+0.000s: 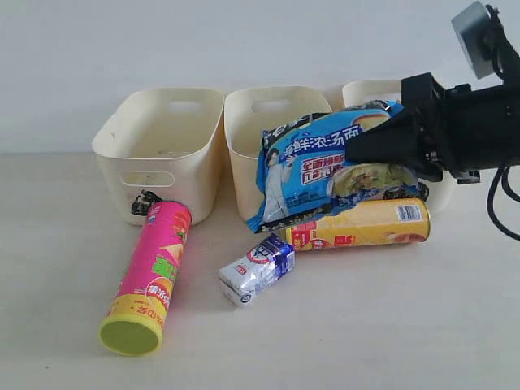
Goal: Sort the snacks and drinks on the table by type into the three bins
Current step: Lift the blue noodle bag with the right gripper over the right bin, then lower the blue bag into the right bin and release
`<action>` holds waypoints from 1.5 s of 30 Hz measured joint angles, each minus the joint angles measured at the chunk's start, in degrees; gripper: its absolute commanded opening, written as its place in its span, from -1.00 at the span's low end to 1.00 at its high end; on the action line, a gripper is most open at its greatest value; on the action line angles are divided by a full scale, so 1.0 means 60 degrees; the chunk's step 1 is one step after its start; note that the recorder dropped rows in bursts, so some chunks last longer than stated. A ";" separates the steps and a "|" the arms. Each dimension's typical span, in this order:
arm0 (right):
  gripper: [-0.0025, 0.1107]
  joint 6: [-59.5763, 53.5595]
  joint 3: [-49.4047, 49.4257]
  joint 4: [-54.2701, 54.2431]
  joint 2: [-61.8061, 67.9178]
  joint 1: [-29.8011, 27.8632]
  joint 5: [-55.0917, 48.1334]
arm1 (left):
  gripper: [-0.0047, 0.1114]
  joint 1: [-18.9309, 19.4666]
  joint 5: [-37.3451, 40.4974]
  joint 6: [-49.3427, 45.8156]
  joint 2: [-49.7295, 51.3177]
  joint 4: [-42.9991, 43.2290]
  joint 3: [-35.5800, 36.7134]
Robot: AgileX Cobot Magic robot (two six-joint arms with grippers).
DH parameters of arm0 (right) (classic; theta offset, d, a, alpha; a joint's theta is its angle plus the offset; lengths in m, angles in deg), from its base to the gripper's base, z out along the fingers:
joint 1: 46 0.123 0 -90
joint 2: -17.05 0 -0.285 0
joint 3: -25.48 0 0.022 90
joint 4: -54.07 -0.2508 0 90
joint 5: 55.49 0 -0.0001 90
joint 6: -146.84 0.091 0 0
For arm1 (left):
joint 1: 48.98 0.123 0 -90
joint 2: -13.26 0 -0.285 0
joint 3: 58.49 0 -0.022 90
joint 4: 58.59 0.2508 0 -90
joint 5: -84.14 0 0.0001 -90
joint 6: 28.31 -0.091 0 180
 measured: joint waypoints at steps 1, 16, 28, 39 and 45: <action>-0.96 0.0000 -0.0021 0.0000 0.0000 0.0000 0.0000 | -0.84 0.0000 0.0000 0.0000 0.0000 0.0000 0.0000; -0.96 0.1868 -0.3398 0.3327 0.0000 0.0000 0.2319 | -0.84 0.0000 0.0000 0.0000 0.0000 0.0000 0.0000; -0.96 0.3816 -0.3978 0.7240 0.0351 0.0000 0.5801 | -0.84 0.0000 0.0000 0.0000 0.0000 0.0000 0.0000; -0.96 0.3854 -0.4055 0.7426 0.2739 0.0000 0.7603 | -0.84 0.0000 0.0000 0.0000 0.0000 0.0000 0.0000; -0.95 0.3854 -0.4454 0.7444 0.3863 0.0000 0.7706 | -0.84 0.0000 0.0000 0.0000 0.0000 0.0000 0.0000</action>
